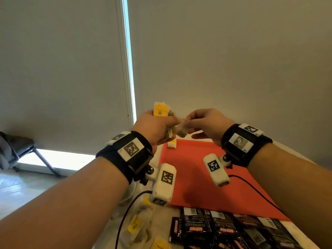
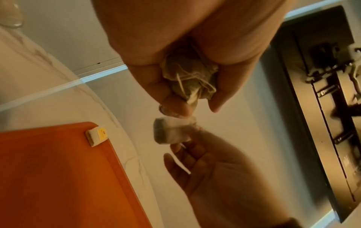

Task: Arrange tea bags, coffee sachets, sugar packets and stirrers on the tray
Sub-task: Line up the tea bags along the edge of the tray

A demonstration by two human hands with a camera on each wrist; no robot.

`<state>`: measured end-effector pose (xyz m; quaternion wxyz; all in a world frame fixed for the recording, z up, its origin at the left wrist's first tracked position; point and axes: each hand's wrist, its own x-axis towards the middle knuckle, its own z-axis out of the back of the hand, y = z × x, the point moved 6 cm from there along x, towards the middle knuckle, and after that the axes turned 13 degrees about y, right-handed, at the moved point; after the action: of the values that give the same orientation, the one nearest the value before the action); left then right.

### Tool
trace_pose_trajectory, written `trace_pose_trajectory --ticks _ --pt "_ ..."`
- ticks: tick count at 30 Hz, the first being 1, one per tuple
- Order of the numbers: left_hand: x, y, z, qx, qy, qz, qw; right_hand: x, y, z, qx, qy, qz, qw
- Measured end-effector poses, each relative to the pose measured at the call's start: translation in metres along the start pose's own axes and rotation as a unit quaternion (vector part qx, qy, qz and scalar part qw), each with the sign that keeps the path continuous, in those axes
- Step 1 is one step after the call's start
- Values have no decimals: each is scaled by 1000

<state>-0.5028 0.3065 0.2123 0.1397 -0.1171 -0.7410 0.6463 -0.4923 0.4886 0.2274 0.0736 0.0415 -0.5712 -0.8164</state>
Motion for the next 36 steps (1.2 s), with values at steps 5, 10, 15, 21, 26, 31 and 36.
trace_pose_trajectory --ticks 5,10,15,21,26,31,36 --pt "1 -9 -7 49 21 -19 998 -14 25 -9 -7 20 52 998" --pt "7 -11 3 30 -12 -17 999 -16 26 -14 65 29 73 995" --pt "19 -5 16 -7 -47 3 999 -6 11 -20 85 17 56 995" --pt "34 0 35 -50 -63 21 997 34 -50 -13 91 -30 -87 992" --pt "44 2 49 -64 -71 33 995 61 -91 -23 36 -27 -180 983" --pt "50 5 54 -67 -64 42 995 85 -106 -33 -55 -32 -224 972" --pt "53 11 55 -63 -57 46 995 88 -108 -46 -24 -5 -254 967"
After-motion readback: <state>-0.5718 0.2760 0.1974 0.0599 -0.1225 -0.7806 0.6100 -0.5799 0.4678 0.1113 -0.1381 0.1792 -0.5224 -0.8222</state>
